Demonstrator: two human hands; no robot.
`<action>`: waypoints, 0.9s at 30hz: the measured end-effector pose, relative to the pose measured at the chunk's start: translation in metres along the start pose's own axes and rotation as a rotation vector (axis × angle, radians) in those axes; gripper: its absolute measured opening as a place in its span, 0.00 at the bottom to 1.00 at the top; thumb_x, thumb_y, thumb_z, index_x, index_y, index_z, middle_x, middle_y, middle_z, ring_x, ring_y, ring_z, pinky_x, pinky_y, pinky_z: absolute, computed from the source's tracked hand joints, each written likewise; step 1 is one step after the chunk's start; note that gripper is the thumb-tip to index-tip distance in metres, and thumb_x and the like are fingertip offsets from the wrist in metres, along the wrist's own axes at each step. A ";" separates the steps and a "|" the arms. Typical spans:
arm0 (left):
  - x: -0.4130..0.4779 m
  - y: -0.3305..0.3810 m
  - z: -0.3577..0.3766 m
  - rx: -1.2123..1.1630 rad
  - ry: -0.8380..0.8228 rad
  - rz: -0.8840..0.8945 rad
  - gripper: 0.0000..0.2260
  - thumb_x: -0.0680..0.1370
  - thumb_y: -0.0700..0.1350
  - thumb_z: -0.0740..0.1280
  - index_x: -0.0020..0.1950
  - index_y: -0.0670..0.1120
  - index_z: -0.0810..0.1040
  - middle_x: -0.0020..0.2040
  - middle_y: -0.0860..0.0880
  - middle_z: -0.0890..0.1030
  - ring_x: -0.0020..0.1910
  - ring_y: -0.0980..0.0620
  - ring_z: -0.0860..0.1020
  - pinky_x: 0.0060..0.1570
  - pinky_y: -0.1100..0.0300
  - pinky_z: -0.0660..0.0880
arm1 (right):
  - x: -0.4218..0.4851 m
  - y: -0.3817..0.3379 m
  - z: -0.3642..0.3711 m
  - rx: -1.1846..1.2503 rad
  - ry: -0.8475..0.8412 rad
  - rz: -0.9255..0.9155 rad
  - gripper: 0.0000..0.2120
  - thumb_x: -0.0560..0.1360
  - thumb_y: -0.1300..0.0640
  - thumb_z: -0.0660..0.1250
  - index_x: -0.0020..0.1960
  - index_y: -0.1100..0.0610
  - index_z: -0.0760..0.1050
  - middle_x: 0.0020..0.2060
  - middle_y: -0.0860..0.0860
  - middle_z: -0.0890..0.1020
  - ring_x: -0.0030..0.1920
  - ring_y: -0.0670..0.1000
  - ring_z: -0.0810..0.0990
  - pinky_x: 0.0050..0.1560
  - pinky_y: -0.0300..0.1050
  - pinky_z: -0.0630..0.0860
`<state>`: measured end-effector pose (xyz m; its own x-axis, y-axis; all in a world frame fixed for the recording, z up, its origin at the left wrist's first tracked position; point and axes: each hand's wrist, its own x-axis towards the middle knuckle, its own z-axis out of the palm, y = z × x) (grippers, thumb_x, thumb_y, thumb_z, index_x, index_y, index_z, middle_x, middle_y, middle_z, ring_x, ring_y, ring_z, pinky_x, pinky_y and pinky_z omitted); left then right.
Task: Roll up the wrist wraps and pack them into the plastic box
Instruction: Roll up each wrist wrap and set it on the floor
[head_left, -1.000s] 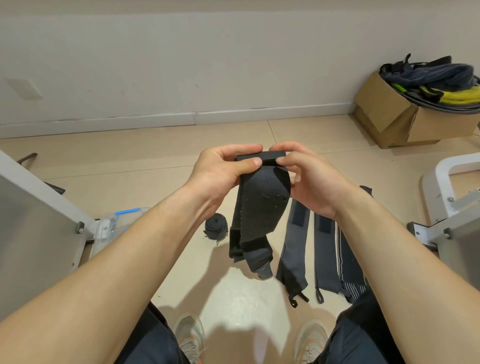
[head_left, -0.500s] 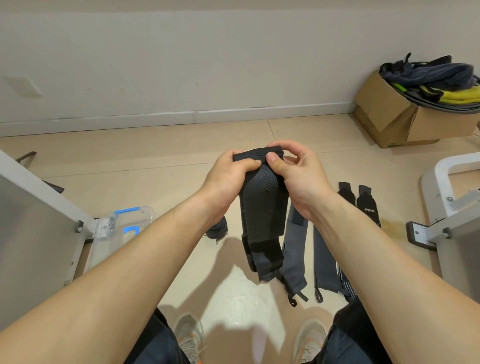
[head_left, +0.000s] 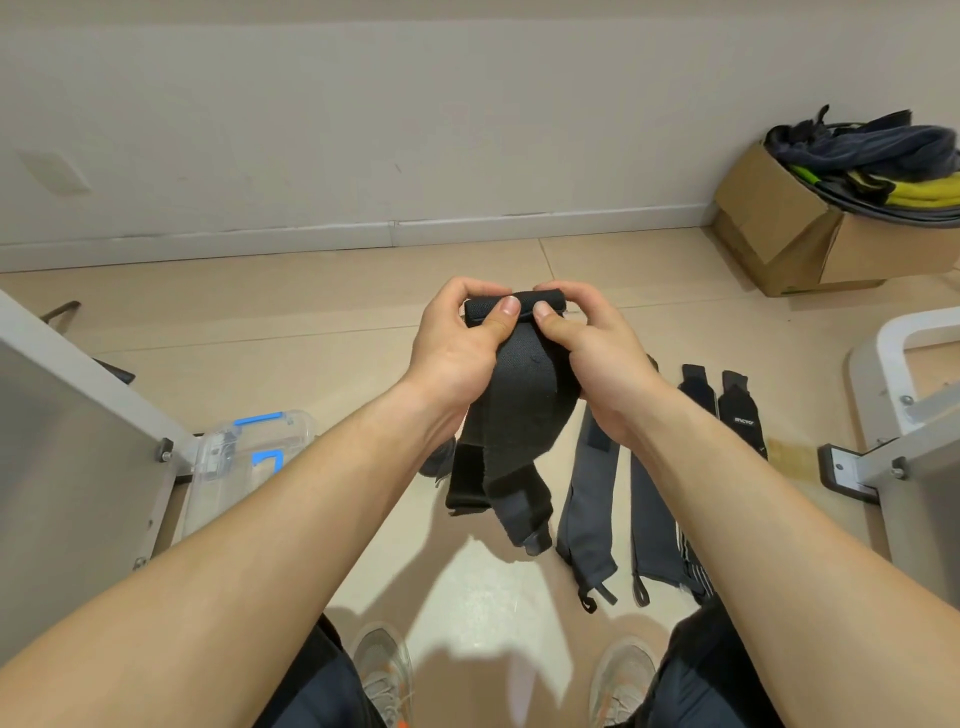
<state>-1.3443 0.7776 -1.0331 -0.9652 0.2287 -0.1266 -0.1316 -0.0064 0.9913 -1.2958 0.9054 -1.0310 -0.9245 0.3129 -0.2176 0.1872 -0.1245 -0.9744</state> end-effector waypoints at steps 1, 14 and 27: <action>0.001 0.001 -0.001 -0.018 -0.004 0.003 0.04 0.81 0.40 0.70 0.51 0.49 0.79 0.47 0.43 0.83 0.46 0.47 0.82 0.47 0.52 0.82 | -0.001 0.001 0.002 -0.032 -0.003 0.014 0.09 0.83 0.53 0.65 0.61 0.54 0.78 0.49 0.52 0.86 0.49 0.50 0.86 0.45 0.42 0.81; -0.010 -0.007 0.009 0.174 -0.030 0.148 0.12 0.82 0.41 0.66 0.55 0.60 0.71 0.53 0.51 0.81 0.52 0.48 0.82 0.57 0.45 0.80 | -0.005 -0.001 0.021 -0.003 0.119 0.040 0.18 0.86 0.44 0.54 0.66 0.55 0.70 0.52 0.53 0.82 0.49 0.48 0.83 0.38 0.41 0.78; -0.004 -0.004 0.005 0.161 0.078 0.035 0.08 0.84 0.55 0.63 0.56 0.51 0.74 0.53 0.50 0.82 0.53 0.49 0.82 0.55 0.49 0.79 | -0.004 0.009 0.024 -0.049 0.090 -0.116 0.08 0.86 0.58 0.57 0.58 0.47 0.73 0.55 0.56 0.82 0.53 0.54 0.83 0.51 0.50 0.81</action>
<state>-1.3388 0.7817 -1.0360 -0.9839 0.1551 -0.0885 -0.0661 0.1444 0.9873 -1.2987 0.8806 -1.0379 -0.9080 0.4057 -0.1050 0.0986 -0.0366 -0.9945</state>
